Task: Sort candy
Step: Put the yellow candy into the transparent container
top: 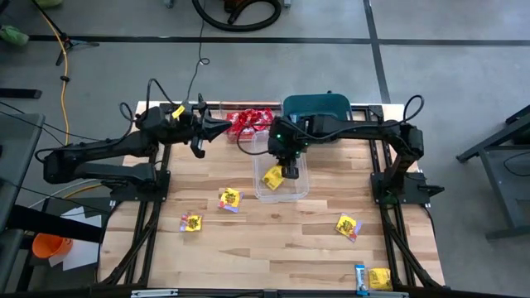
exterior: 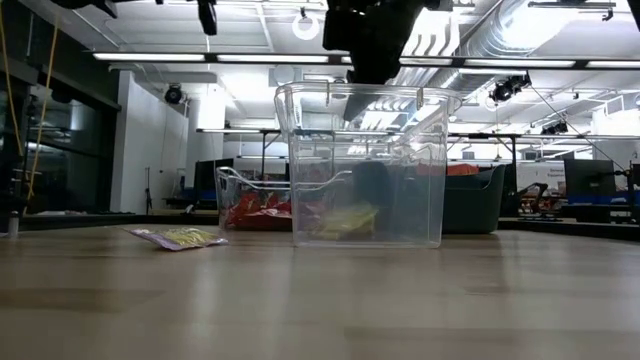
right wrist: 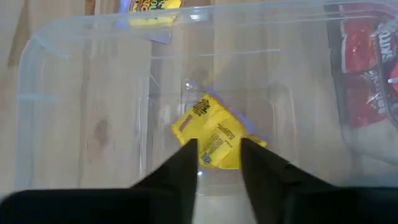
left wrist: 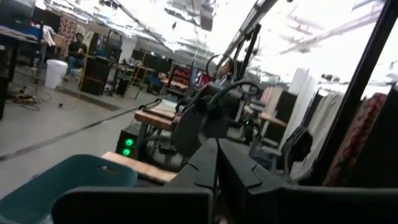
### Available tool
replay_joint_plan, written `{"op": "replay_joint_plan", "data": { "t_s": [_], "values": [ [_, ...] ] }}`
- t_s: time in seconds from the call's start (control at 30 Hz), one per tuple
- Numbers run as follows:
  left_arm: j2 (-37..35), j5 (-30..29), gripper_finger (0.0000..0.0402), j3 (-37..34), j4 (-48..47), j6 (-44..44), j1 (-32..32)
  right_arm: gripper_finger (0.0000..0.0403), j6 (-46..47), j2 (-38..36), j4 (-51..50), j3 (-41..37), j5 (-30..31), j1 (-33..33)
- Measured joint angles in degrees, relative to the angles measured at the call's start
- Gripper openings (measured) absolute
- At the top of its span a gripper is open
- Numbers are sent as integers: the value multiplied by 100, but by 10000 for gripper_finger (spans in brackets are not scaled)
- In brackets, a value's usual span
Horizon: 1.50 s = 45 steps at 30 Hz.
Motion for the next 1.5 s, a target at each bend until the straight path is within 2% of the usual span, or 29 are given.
{"op": "replay_joint_plan", "data": {
  "t_s": [0.13,0.27,0.53,0.67,0.77,0.93,1.07,1.2,1.33,1.5],
  "values": [
    [-270,2,0,0,-508,257,0,190,-16,-2,-180,146,364,168],
    [-408,4,0,0,-858,453,0,241,136,-2,-425,438,499,269],
    [-284,9,0,0,-1330,350,0,255,555,-12,-1725,1316,514,279],
    [-178,8,0,0,-1356,122,2,255,726,-111,-2485,1405,512,301],
    [-113,-5,0,0,-1335,-98,0,255,781,-474,-2720,1007,508,425],
    [-65,-7,0,1,-1360,-540,-4,255,1400,-1631,-2630,-295,562,859],
    [-65,-78,0,1,-1349,-607,-4,255,2654,-2830,-2293,-1461,683,1483],
    [-65,-472,0,2,-1351,-657,-4,255,4363,-3788,-2193,-2400,722,2299],
    [-65,-794,0,2,-1352,-661,-4,255,5842,-4023,-2234,-2931,670,3051],
    [-65,-804,0,1,-1353,-660,-4,255,6446,-3413,-2150,-3150,460,3714]
  ]
}}
